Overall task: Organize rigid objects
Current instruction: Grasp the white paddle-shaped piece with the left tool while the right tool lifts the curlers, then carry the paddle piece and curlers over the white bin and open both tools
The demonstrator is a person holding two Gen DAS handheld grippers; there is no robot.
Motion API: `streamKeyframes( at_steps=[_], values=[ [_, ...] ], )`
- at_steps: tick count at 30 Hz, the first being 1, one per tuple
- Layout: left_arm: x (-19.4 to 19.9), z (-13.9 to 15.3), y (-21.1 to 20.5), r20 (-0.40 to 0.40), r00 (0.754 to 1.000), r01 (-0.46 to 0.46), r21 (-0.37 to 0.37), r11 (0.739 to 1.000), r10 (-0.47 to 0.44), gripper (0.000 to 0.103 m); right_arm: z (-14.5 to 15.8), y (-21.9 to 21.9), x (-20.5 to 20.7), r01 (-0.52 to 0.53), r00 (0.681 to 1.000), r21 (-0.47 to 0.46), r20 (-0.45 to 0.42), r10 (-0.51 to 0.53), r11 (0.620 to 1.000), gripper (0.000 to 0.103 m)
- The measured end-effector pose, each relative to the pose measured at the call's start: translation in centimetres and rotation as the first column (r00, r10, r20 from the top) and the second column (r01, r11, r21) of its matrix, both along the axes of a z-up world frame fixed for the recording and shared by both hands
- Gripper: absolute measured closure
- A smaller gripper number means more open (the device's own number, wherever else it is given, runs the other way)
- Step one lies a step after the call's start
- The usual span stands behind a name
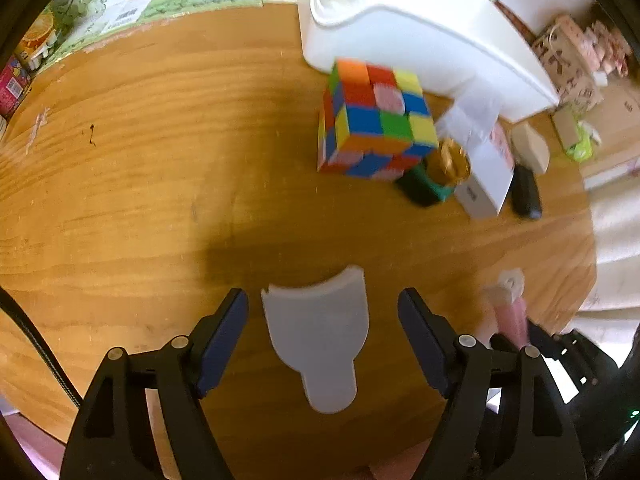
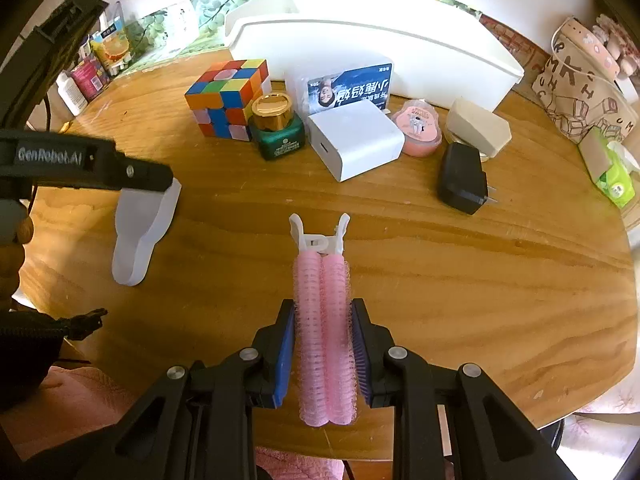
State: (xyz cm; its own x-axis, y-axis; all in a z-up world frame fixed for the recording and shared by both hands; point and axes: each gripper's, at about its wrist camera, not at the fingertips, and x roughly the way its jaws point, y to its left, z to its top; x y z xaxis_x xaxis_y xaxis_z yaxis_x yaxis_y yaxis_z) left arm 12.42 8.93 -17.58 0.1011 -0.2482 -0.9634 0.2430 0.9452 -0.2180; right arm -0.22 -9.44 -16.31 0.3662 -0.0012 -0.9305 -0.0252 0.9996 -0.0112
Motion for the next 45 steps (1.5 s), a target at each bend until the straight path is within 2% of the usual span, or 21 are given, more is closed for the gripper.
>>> streamKeyframes(
  at_steps=[5,12,17,24,31,34,40,45],
  values=[
    [-0.9,-1.3,-0.1,-0.064,0.998,0.028,0.042,0.999,-0.025,0.023,-0.1,0.1,-0.6,0.003,1.000,0.002,-0.001,-0.003,1.000,0.076],
    [-1.3,-1.4,-0.6,-0.065,0.998,0.029,0.065,0.997,-0.024,0.025,0.1,-0.4,-1.1,0.024,1.000,-0.009,0.005,-0.024,1.000,0.076],
    [-0.7,-1.4,-3.0,-0.049,0.999,0.022,0.101,0.995,-0.017,0.042,0.2,-1.0,-1.4,0.036,0.999,-0.015,0.010,-0.036,0.999,0.077],
    [-0.5,-1.4,-3.4,-0.051,0.999,0.005,0.101,0.995,0.000,0.043,0.7,-1.1,-0.7,0.014,1.000,-0.030,0.009,-0.014,0.999,0.077],
    [-0.2,-0.6,-3.3,-0.047,0.998,-0.037,0.062,0.997,0.040,0.043,1.0,-1.4,0.6,-0.035,0.999,-0.032,-0.003,0.035,0.999,0.077],
    [0.0,0.4,-3.6,-0.025,0.998,-0.055,0.022,0.998,0.055,0.043,1.6,-1.8,1.4,-0.055,0.998,-0.037,0.002,0.055,0.998,0.077],
    [0.8,3.2,-4.6,0.057,0.992,-0.113,-0.054,0.992,0.116,0.043,3.4,-3.1,3.7,-0.099,0.994,-0.046,0.032,0.100,0.994,0.077],
    [1.0,5.4,-5.6,0.152,0.978,-0.126,-0.114,0.985,0.143,0.043,5.5,-4.5,5.9,-0.133,0.987,-0.051,0.083,0.137,0.990,0.077]
  ],
)
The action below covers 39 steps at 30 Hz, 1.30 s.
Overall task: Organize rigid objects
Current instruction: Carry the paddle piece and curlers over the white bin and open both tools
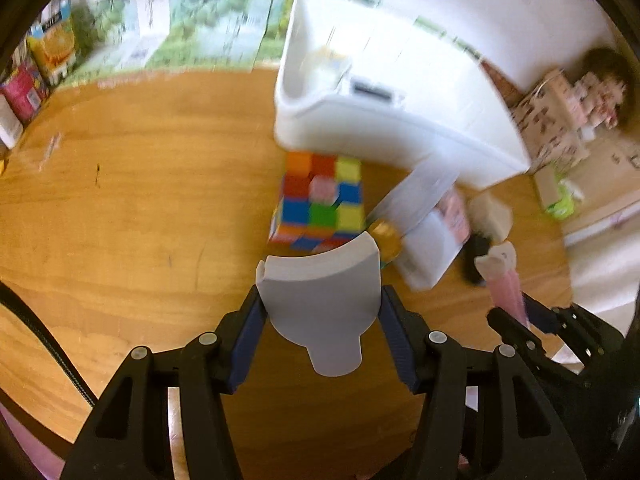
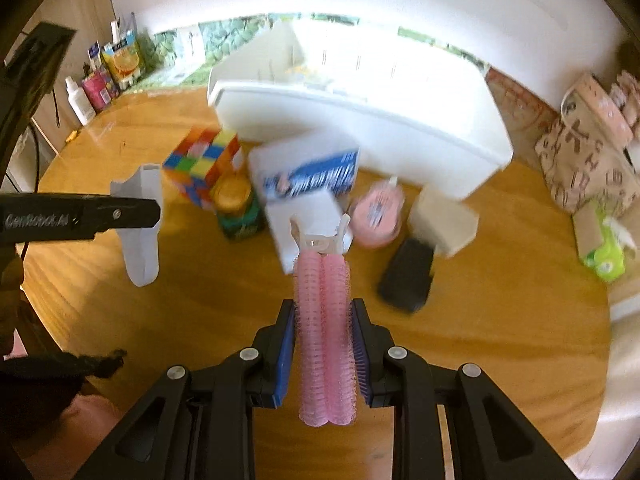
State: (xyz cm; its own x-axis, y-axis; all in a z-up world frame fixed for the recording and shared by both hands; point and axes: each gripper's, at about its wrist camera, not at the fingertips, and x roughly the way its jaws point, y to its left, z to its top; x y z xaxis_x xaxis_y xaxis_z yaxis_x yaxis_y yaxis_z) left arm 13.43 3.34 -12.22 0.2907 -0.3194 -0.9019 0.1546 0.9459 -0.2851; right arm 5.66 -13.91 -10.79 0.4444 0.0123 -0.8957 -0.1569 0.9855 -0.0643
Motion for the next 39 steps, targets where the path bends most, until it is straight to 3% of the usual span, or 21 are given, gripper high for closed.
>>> streamKeyframes(
  at_steps=[11,19,26,33,39],
  values=[
    [0.9,5.1,-1.6,0.237,0.971,-0.021,-0.077,0.997,0.039,0.043,3.8,-1.9,4.8,-0.082,0.989,0.022,0.126,0.079,0.996,0.077],
    [3.3,7.6,-3.5,0.343,0.936,-0.049,-0.094,0.994,0.078,0.043,5.8,-3.6,8.5,-0.130,0.959,0.060,0.263,0.110,0.990,0.077],
    [6.0,8.3,-5.2,0.388,0.914,-0.085,-0.102,0.991,0.118,0.043,5.2,-5.4,10.7,-0.125,0.927,0.010,0.358,0.113,0.992,0.077],
    [7.0,10.2,-7.2,0.529,0.838,-0.092,-0.110,0.990,0.137,0.043,3.9,-7.0,11.8,-0.105,0.886,-0.018,0.452,0.102,0.994,0.077],
    [9.0,10.5,-8.7,0.557,0.821,-0.076,-0.105,0.992,0.122,0.043,3.4,-7.6,11.8,-0.109,0.849,-0.007,0.519,0.097,0.994,0.076]
  ],
)
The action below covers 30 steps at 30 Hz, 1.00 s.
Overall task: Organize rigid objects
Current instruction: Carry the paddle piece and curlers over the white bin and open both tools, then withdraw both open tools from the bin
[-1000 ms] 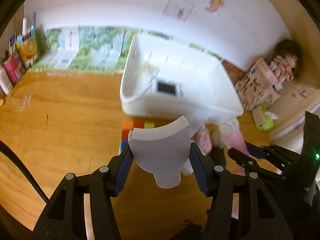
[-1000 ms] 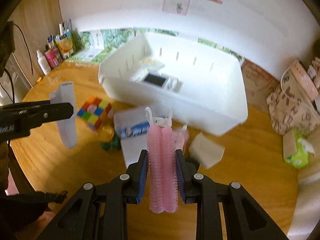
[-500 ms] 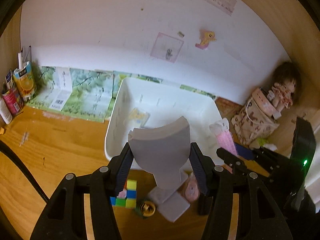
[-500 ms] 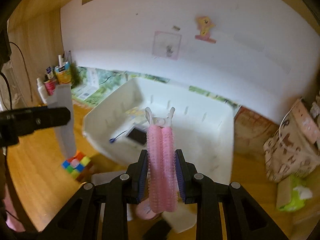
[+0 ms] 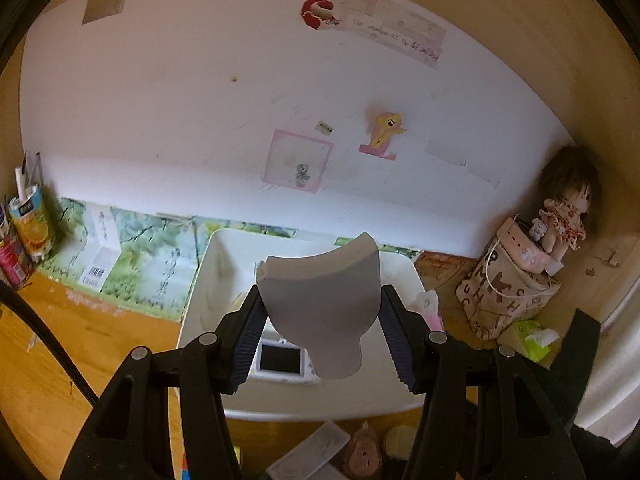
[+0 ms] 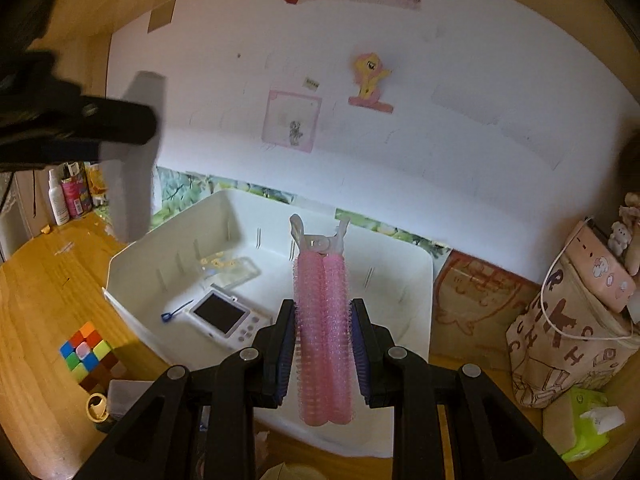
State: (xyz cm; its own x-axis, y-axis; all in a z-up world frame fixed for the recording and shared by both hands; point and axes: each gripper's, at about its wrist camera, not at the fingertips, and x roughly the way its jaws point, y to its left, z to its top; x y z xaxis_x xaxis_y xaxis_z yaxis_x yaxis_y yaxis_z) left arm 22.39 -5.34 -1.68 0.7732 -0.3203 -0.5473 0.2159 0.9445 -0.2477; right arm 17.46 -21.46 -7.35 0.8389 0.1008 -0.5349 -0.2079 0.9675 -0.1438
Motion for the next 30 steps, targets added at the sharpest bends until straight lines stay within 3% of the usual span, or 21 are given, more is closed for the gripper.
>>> streamKeyframes(
  at_steps=[8,11,14,24,30],
  values=[
    [2.1,-0.1,-1.7,0.002,1.000,0.030,0.016,0.999,-0.030,0.041,-0.1,-0.3,0.3,-0.022,1.000,0.035,-0.005,0.023,0.999,0.074],
    [2.0,0.0,-1.9,0.012,1.000,0.022,0.004,1.000,-0.022,0.023,-0.1,-0.8,0.3,-0.010,1.000,0.043,-0.018,0.011,0.999,0.058],
    [1.7,0.5,-1.7,0.023,1.000,0.009,-0.004,1.000,-0.009,0.020,0.4,-1.3,0.0,-0.002,1.000,0.067,-0.017,0.003,0.998,0.046],
    [-0.6,2.5,-0.7,0.078,0.996,-0.045,-0.016,0.999,0.047,0.019,2.5,-1.4,-2.2,0.006,0.999,0.077,0.033,-0.009,0.997,0.023],
    [-2.7,3.4,0.3,0.087,0.995,-0.034,-0.058,0.998,0.039,0.019,4.4,-1.5,-4.1,0.021,0.996,0.086,0.082,-0.028,0.996,0.022]
  ],
)
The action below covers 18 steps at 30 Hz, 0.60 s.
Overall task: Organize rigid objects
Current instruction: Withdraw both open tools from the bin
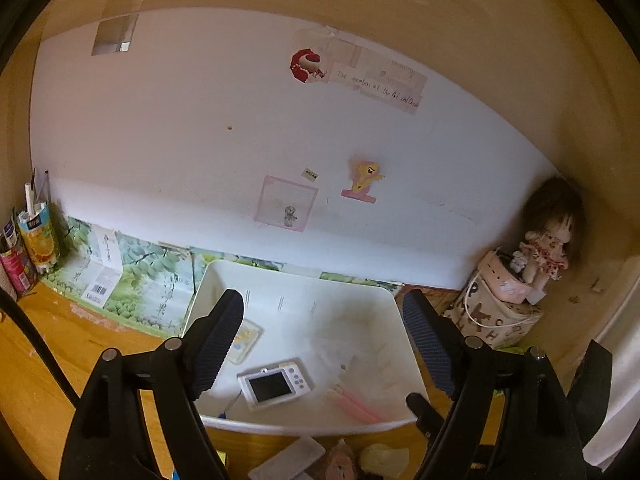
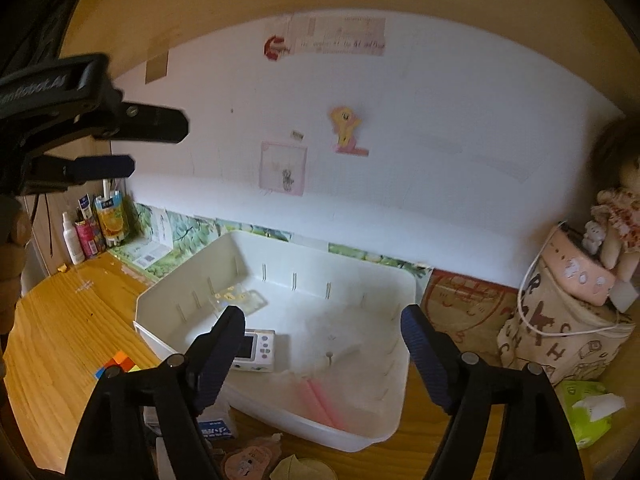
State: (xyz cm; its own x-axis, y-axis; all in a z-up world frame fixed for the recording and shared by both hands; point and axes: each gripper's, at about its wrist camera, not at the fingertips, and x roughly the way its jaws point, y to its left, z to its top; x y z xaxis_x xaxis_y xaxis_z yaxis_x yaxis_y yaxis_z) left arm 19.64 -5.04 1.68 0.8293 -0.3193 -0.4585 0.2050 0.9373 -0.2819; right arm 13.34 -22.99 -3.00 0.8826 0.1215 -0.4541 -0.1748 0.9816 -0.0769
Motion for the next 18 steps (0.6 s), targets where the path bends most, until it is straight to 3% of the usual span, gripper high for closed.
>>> streamKeyframes(
  at_steps=[18],
  values=[
    [-6.3,-1.1,2.5,-0.043,0.999,-0.024,0.009,1.000,0.025,0.019,2.8,-1.0,-6.2,0.092,0.993,0.080,0.070,-0.098,0.993,0.020]
  ],
)
